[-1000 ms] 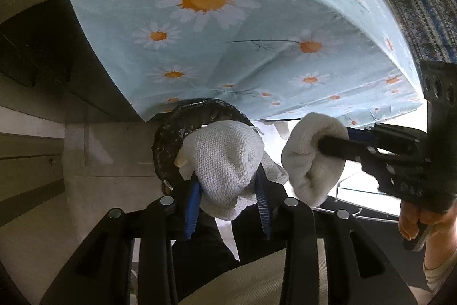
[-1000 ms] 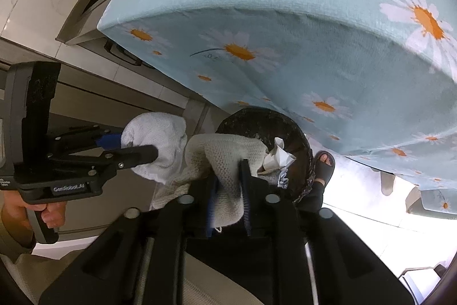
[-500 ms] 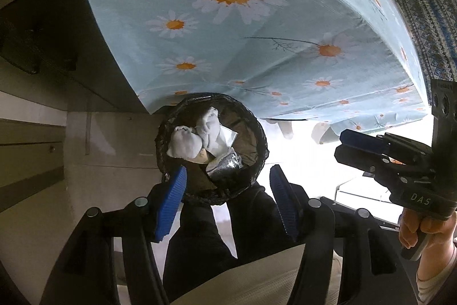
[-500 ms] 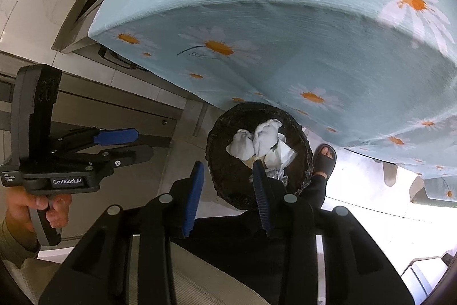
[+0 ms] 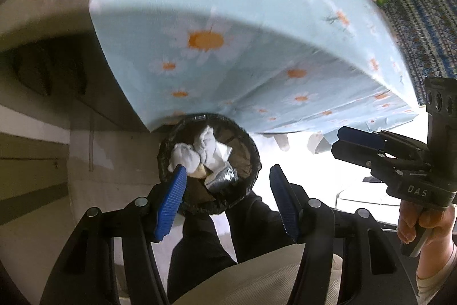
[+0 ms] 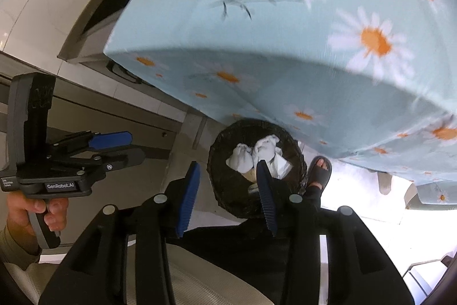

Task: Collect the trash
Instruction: 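Raise both open tools back up toward the items on the table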

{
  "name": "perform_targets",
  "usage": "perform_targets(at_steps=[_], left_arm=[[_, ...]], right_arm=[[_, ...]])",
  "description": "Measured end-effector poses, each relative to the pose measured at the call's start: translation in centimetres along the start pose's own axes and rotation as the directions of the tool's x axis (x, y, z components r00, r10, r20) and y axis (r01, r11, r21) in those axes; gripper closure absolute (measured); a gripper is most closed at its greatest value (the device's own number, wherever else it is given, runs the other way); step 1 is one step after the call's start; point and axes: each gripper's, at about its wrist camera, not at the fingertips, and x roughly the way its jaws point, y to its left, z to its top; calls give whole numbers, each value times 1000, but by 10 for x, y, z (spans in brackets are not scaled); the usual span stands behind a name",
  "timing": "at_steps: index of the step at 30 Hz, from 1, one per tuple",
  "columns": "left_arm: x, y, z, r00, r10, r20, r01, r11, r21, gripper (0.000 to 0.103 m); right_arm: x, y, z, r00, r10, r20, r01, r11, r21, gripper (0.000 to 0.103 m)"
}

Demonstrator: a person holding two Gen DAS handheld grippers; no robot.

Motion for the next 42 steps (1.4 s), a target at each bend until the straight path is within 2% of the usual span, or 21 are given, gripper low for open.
perform_targets(at_steps=[5, 9, 13, 20, 24, 26, 28, 32, 34, 39, 42], left_arm=[[-23, -9, 3, 999, -2, 47, 0, 999, 32, 45], [-35, -20, 4, 998, 3, 69, -7, 998, 68, 45], [-47, -32, 6, 995, -6, 99, -5, 994, 105, 45], [-66, -54, 12, 988, -9, 152, -16, 986, 166, 44], [-80, -61, 21, 980, -5, 197, -29, 985, 171, 44], [-86, -65, 27, 977, 3, 215, -41, 984, 172, 44], [-90, -70, 32, 972, 12, 235, -53, 984, 167, 44], [-96, -76, 47, 964, 26, 266, -70, 985, 155, 44], [-97, -81, 55, 960, 35, 276, -79, 986, 148, 37], [-95, -99, 81, 955, 67, 288, -107, 986, 126, 37], [-91, -108, 97, 953, 87, 290, -123, 986, 110, 31]], right_arm=[[-22, 10, 4, 999, -13, 49, 13, 1000, -13, 60], [-37, 11, 7, 996, -29, 89, 30, 1000, -10, 52], [-51, 13, 9, 992, -41, 120, 43, 999, -7, 51], [-84, 15, 14, 979, -47, 198, 52, 998, -21, 48], [-99, 12, 23, 970, -45, 238, 54, 998, -30, 43], [-106, 8, 32, 966, -45, 253, 58, 997, -42, 42], [-110, 6, 39, 963, -52, 263, 67, 997, -49, 35], [-119, -5, 60, 957, -44, 286, 66, 995, -69, 33], [-124, -13, 71, 956, -37, 292, 62, 995, -76, 31], [-131, -37, 97, 957, -21, 289, 52, 994, -100, 30], [-137, -51, 115, 956, -8, 293, 46, 991, -123, 27]])
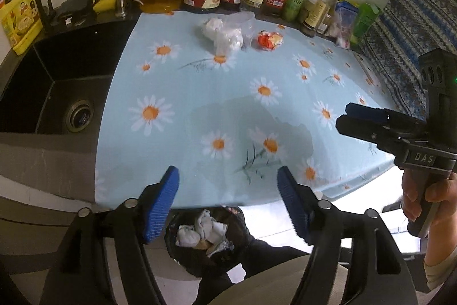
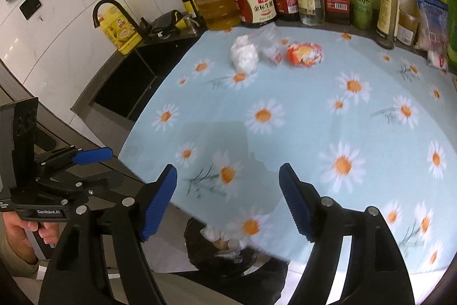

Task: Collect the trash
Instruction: 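Raise both open tools back up toward the items on the table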

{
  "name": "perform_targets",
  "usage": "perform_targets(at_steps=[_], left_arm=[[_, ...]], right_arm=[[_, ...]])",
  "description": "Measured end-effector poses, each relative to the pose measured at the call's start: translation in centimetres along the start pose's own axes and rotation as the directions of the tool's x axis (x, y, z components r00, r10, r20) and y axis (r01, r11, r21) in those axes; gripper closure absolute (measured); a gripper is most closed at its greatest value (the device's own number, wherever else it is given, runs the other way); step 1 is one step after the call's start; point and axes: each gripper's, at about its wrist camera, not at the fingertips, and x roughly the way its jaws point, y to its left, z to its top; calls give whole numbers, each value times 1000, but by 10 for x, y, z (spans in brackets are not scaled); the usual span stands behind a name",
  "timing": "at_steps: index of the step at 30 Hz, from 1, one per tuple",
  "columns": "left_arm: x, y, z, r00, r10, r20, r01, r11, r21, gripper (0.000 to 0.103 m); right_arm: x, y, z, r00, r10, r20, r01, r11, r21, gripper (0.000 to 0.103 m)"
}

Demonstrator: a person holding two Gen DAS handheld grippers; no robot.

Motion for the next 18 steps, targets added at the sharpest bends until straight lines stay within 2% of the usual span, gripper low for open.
perform_targets(at_steps=[8, 11, 18], left_arm=[[22, -17, 42, 998, 63, 4, -63, 997, -42, 23], [30, -20, 56, 996, 85, 5, -85, 995, -58, 15], [51, -23, 83, 993, 120, -8, -120, 989, -87, 14]], right_arm=[[11, -47, 46, 1000, 22, 7, -22, 999, -44, 18], [20, -62, 61, 1000, 31, -3, -31, 998, -52, 17], [46, -88, 93, 999, 46, -28, -48, 996, -76, 14]])
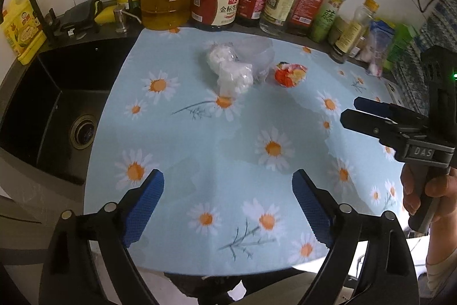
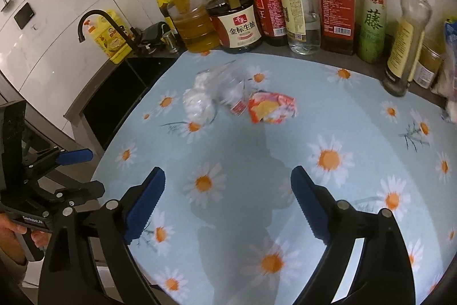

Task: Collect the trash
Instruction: 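Raise both open tools back up toward the items on the table, then grasp the colourful snack bag with the right tool while the left grasps the wrapped white bundle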

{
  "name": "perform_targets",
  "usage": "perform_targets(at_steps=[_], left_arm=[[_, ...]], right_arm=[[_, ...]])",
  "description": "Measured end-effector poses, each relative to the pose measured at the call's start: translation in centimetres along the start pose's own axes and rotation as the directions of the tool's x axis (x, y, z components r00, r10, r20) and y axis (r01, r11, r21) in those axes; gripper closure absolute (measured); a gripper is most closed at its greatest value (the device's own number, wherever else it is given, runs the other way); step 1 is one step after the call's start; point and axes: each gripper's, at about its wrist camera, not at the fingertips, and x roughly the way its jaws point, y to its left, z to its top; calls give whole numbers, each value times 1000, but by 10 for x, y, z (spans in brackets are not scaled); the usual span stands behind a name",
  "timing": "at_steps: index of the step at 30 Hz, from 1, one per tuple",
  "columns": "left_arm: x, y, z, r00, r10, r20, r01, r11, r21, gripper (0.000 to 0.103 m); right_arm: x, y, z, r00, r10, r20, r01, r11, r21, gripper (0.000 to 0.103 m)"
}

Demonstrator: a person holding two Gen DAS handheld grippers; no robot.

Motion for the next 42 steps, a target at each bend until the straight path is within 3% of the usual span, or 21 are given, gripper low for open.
perform_targets(at_steps=[12, 22, 26, 30, 42], left_arm=[[40, 0, 44, 998, 51, -22, -53, 997, -57, 14], [64, 1, 63, 997, 61, -39, -65, 991, -116, 14], [72, -1, 71, 997, 66, -45, -72, 990, -125, 14], [78, -6, 77, 996, 71, -51, -76, 990, -115, 14], [90, -16, 92, 994, 96, -54, -101, 991, -84, 14]], right_arm=[[56, -35, 50, 999, 11, -53, -14, 999, -51, 14], [91, -52, 66, 994, 32, -104, -41, 995, -86, 15], [98, -55, 67, 991, 52, -123, -65, 993, -101, 26], [103, -57, 65, 988, 64, -141, -79, 991, -107, 45], [75, -62, 67, 990, 110, -88, -119, 988, -100, 48]])
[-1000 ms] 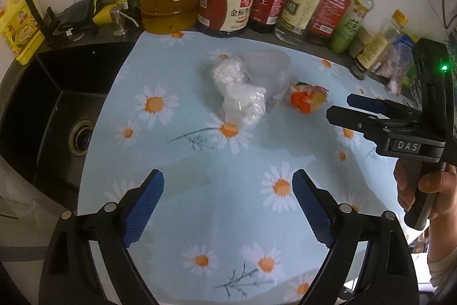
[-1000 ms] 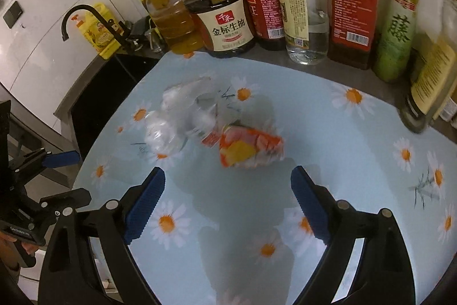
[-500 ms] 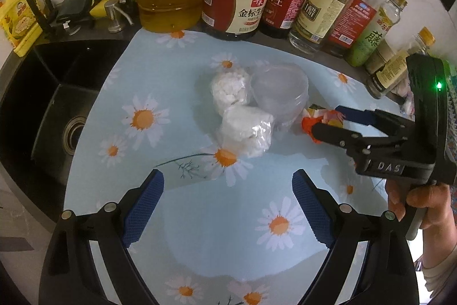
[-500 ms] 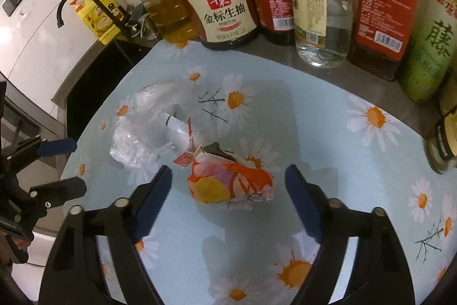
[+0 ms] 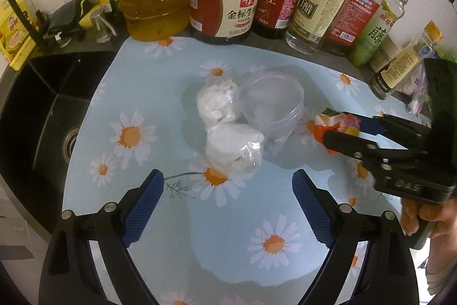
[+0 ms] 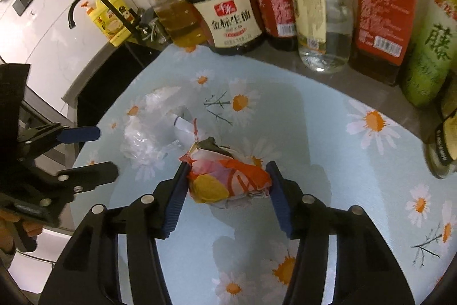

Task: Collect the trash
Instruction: 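Grasp the colourful snack bag with the right tool while the left grasps the wrapped white bundle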

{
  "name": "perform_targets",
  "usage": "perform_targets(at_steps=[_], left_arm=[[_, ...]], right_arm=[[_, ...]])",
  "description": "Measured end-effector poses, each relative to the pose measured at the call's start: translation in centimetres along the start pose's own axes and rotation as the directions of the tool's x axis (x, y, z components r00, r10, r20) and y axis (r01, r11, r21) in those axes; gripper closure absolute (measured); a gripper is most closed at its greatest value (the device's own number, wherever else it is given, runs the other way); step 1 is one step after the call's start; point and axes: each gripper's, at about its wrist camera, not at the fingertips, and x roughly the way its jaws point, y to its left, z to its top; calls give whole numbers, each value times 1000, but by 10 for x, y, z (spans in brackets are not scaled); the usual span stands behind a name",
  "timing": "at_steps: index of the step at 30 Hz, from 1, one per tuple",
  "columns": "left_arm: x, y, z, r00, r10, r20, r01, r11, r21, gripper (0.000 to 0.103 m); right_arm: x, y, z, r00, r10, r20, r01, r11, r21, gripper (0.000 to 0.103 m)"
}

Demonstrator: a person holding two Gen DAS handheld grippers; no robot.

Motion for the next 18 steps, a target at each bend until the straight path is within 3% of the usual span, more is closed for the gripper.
perform_targets(at_steps=[10, 18], left_arm=[[24, -6, 8, 998, 63, -13, -62, 995, 80, 17], [40, -10, 13, 997, 74, -33, -69, 989, 130, 49]], right_arm=[[-24, -15, -18, 999, 28, 29, -30, 998, 55, 48], [-28, -28, -35, 999, 29, 19, -31, 995, 94, 48]])
